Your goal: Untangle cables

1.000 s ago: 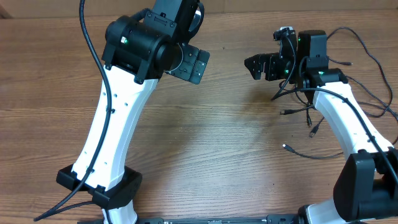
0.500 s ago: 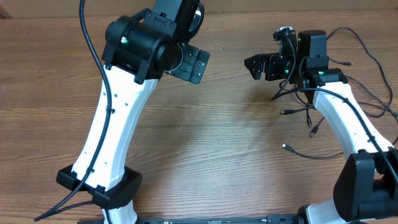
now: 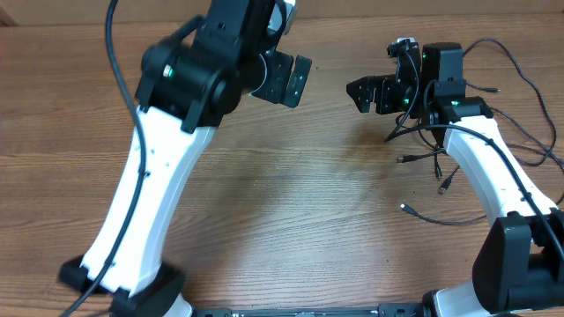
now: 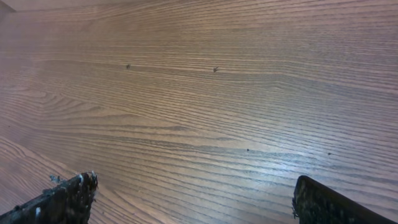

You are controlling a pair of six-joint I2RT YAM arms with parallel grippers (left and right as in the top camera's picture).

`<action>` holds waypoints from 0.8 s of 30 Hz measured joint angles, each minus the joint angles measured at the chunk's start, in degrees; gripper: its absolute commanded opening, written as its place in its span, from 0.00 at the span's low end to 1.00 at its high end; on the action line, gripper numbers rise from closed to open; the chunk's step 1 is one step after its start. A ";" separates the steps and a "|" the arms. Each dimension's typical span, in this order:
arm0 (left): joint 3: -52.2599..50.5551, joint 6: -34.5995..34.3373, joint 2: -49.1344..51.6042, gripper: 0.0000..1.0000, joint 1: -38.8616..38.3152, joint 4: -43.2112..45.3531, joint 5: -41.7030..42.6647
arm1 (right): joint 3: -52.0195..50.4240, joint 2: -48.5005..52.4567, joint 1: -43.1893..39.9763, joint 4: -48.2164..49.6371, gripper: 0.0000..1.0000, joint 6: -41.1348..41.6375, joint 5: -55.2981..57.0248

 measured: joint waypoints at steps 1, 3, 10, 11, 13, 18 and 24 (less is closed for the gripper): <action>-8.28 0.07 -5.20 1.00 0.00 6.14 0.57 | 0.00 0.00 0.00 0.00 1.00 -0.02 0.00; -22.56 1.03 -13.38 1.00 0.00 19.67 0.85 | 0.00 0.00 0.00 0.07 1.00 -0.02 0.00; -55.80 7.10 -34.69 1.00 -0.02 44.11 1.09 | 0.00 0.00 0.00 0.00 1.00 -0.04 0.02; -60.48 8.37 -38.03 1.00 -0.02 47.98 1.09 | 0.00 0.00 0.00 0.00 1.00 -0.02 0.02; -65.77 9.55 -41.83 1.00 0.00 53.33 1.09 | 0.00 0.00 0.00 -0.04 1.00 -0.02 0.02; -79.54 11.26 -52.04 1.00 3.13 66.29 4.17 | 0.00 0.00 0.00 -0.04 1.00 -0.04 0.04; -100.04 12.11 -65.88 0.99 15.04 82.16 14.75 | 0.00 0.00 0.00 -0.02 1.00 -0.02 0.02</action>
